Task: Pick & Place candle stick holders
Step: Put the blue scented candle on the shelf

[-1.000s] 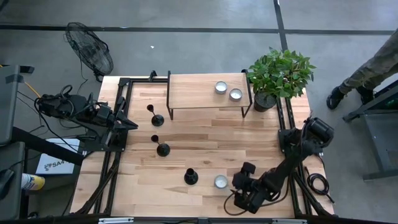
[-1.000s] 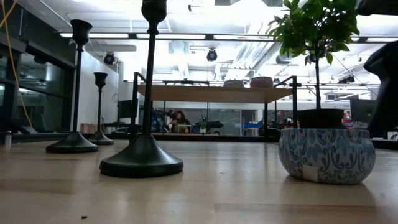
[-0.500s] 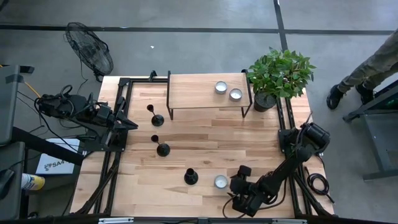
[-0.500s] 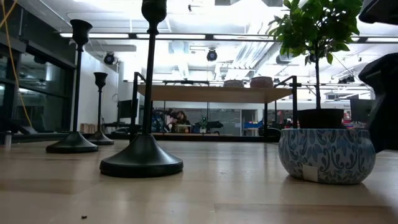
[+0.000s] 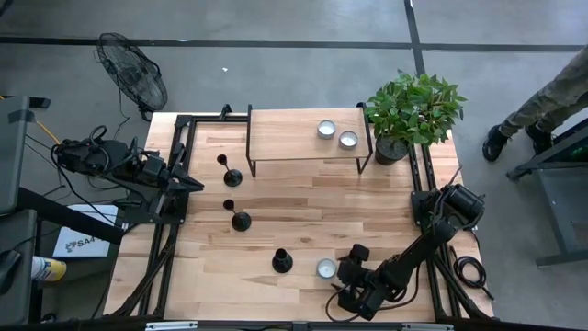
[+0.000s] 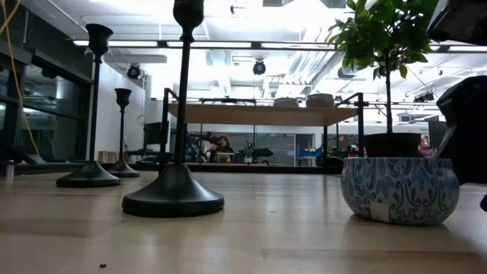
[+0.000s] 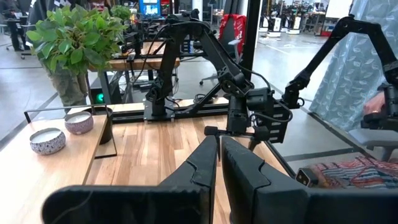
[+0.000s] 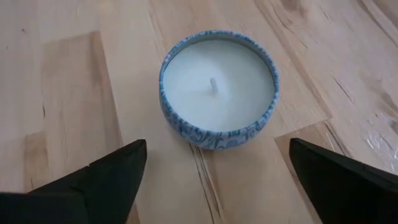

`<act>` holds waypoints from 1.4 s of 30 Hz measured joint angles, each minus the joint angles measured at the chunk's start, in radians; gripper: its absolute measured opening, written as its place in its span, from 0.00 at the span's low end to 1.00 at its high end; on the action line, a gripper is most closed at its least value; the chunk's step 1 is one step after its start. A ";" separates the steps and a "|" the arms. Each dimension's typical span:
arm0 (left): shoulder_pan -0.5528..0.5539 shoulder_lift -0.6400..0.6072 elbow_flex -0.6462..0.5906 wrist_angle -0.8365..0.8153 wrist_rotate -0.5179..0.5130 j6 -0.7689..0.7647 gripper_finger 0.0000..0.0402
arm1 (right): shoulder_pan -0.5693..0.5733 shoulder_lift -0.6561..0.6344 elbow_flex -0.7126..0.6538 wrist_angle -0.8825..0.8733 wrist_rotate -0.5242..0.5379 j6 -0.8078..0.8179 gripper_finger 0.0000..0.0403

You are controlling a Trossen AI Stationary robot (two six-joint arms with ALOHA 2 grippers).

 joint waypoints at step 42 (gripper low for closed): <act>0.000 0.000 0.000 0.000 0.000 0.000 0.06 | -0.152 0.000 0.000 0.163 -0.192 -0.256 0.98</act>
